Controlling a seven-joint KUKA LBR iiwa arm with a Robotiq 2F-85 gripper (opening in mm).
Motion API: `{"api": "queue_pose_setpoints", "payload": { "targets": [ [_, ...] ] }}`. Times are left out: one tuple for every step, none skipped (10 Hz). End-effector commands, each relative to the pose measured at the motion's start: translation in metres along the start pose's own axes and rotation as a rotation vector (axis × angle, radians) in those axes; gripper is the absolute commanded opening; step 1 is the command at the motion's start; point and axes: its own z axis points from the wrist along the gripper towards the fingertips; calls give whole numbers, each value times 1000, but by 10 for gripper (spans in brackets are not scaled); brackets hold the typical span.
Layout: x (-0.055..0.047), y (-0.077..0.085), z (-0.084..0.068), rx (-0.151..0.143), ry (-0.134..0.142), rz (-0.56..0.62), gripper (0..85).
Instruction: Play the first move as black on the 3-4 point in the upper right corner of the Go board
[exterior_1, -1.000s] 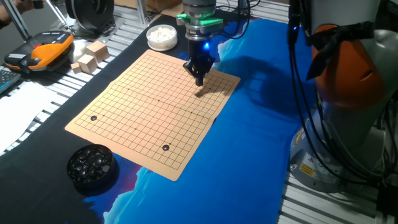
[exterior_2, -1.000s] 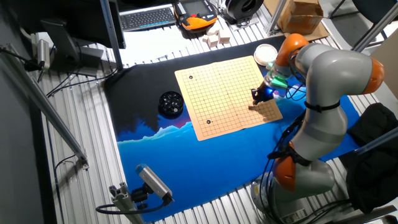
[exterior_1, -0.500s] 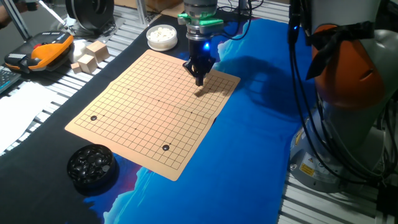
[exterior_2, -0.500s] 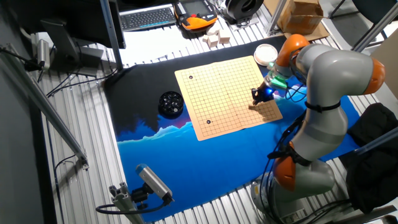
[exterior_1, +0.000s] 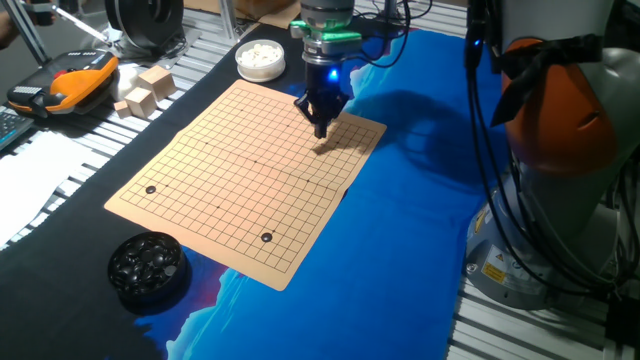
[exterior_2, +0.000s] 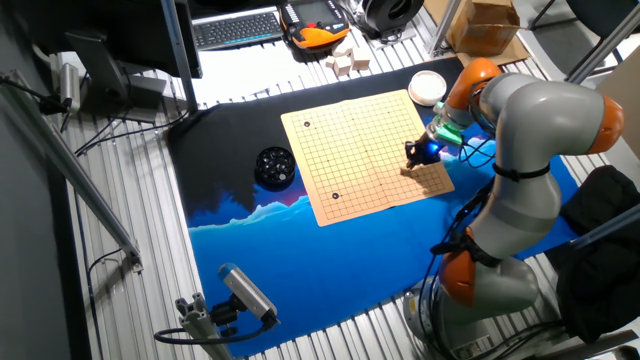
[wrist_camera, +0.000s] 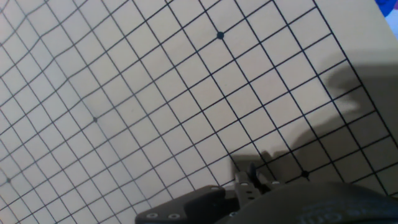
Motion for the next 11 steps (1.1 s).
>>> {"api": "queue_pose_setpoints", "payload": {
  "targets": [
    [0, 0, 0, -2, 2, 1, 0],
    [0, 0, 0, -2, 2, 1, 0],
    [1, -2, -3, 1, 7, -1, 0],
    [2, -5, -5, 2, 14, -3, 0],
    [3, -8, -6, 13, 12, -13, 0],
    [4, -12, -6, 37, 6, -31, 0],
    [3, -17, -6, 54, 4, -50, 0],
    [1, -23, -5, 46, 14, -60, 0],
    [-2, -29, -5, 48, 14, -72, 0],
    [-5, -34, -5, 44, 17, -83, 0],
    [-7, -37, -4, 40, 17, -86, 0]
  ]
}}
